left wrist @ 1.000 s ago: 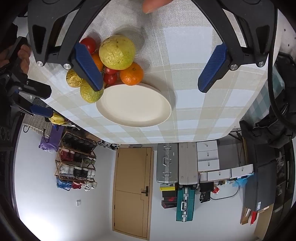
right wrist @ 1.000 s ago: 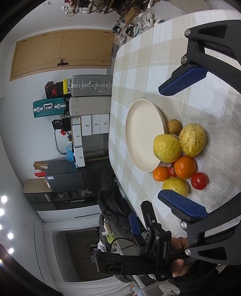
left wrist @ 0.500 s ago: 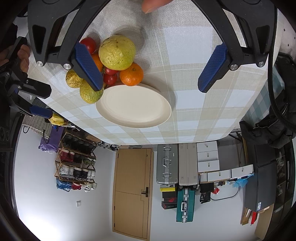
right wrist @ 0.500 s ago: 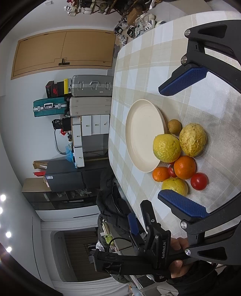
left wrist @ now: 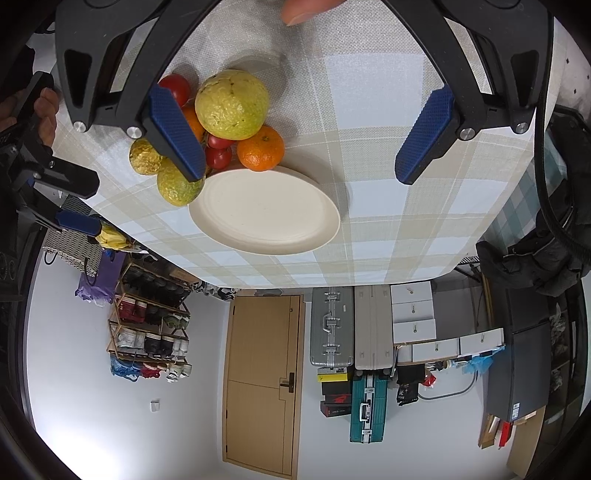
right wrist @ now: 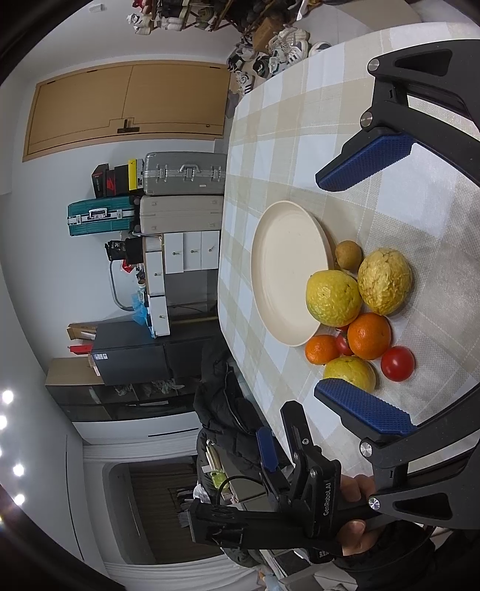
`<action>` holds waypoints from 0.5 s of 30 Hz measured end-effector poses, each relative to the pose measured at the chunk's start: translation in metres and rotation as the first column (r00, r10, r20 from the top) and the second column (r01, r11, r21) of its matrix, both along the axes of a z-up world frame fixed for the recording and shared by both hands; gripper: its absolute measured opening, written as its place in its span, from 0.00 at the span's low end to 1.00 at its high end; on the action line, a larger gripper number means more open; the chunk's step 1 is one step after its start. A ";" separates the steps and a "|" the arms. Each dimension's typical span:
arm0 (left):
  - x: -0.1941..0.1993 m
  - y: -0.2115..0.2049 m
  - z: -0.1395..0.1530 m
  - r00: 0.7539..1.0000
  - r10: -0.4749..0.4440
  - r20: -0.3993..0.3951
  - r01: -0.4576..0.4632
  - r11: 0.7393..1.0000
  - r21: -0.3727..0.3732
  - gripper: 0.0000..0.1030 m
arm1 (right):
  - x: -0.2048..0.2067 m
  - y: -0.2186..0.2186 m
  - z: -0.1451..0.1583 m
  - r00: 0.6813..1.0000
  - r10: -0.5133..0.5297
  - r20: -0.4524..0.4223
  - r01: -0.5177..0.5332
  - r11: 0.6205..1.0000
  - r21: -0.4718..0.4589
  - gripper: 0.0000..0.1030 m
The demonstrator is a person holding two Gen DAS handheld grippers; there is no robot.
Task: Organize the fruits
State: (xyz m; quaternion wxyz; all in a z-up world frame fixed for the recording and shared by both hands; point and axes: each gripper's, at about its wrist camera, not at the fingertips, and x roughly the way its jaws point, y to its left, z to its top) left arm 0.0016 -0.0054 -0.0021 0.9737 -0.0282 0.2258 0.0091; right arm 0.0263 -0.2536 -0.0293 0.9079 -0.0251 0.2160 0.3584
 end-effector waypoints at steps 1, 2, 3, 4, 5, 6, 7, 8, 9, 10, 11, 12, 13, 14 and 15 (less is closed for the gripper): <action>0.000 0.000 0.000 1.000 0.001 -0.001 -0.001 1.000 0.000 0.99 | 0.000 0.000 0.000 1.000 0.000 0.002 0.000 1.000 0.000 1.00; 0.000 0.000 0.000 1.000 0.000 -0.001 0.000 1.000 0.000 0.99 | -0.001 0.000 0.000 1.000 -0.001 0.004 0.001 1.000 -0.001 1.00; 0.000 0.000 0.000 1.000 0.001 0.000 -0.001 1.000 0.001 0.99 | -0.001 0.001 0.000 1.000 -0.001 0.006 0.001 1.000 -0.003 1.00; 0.000 0.000 0.000 1.000 0.001 0.000 -0.001 1.000 0.000 0.99 | 0.000 0.000 0.000 1.000 0.001 0.003 -0.001 1.000 -0.002 1.00; 0.000 0.001 -0.001 1.000 0.001 0.000 -0.001 1.000 -0.001 0.99 | 0.000 0.000 0.000 1.000 0.002 0.002 -0.002 1.000 -0.002 1.00; 0.001 0.001 -0.001 1.000 0.002 -0.001 -0.002 1.000 -0.002 0.99 | 0.000 0.000 0.000 1.000 0.003 0.001 -0.003 1.000 -0.003 1.00; 0.000 0.001 -0.001 1.000 0.002 -0.001 -0.002 1.000 -0.001 0.99 | 0.000 -0.001 0.001 1.000 0.003 0.000 -0.003 1.000 -0.003 1.00; 0.000 0.001 -0.001 1.000 0.002 -0.001 -0.002 1.000 -0.003 0.99 | 0.000 -0.001 0.001 1.000 0.003 0.000 -0.003 1.000 -0.003 1.00; 0.000 0.002 -0.001 1.000 0.002 -0.001 -0.002 1.000 -0.003 0.99 | 0.001 -0.001 0.001 1.000 0.004 0.000 -0.004 1.000 -0.003 1.00; 0.000 0.002 -0.001 1.000 0.003 -0.001 -0.003 1.000 -0.002 0.99 | 0.000 -0.001 0.001 1.000 0.003 0.001 -0.003 1.000 -0.003 1.00; 0.000 0.002 -0.001 1.000 0.003 -0.001 -0.003 1.000 -0.002 0.99 | 0.000 -0.001 0.001 1.000 0.003 0.001 -0.003 1.000 -0.003 1.00; 0.001 0.002 -0.002 1.000 0.003 -0.002 -0.003 1.000 -0.001 0.99 | 0.000 -0.001 0.001 1.000 0.002 0.001 -0.002 1.000 -0.004 1.00; 0.001 0.002 -0.002 1.000 0.003 -0.002 -0.003 1.000 -0.001 0.99 | 0.001 -0.001 0.001 1.000 0.002 -0.001 -0.002 1.000 -0.005 1.00; 0.001 0.002 -0.002 1.000 0.003 -0.002 -0.003 1.000 -0.002 0.99 | 0.001 -0.001 0.001 1.000 0.002 -0.001 -0.002 1.000 -0.005 1.00; 0.001 0.002 -0.002 1.000 0.004 -0.002 -0.004 1.000 -0.002 0.99 | 0.001 -0.001 0.000 1.000 0.000 -0.002 0.000 1.000 -0.006 1.00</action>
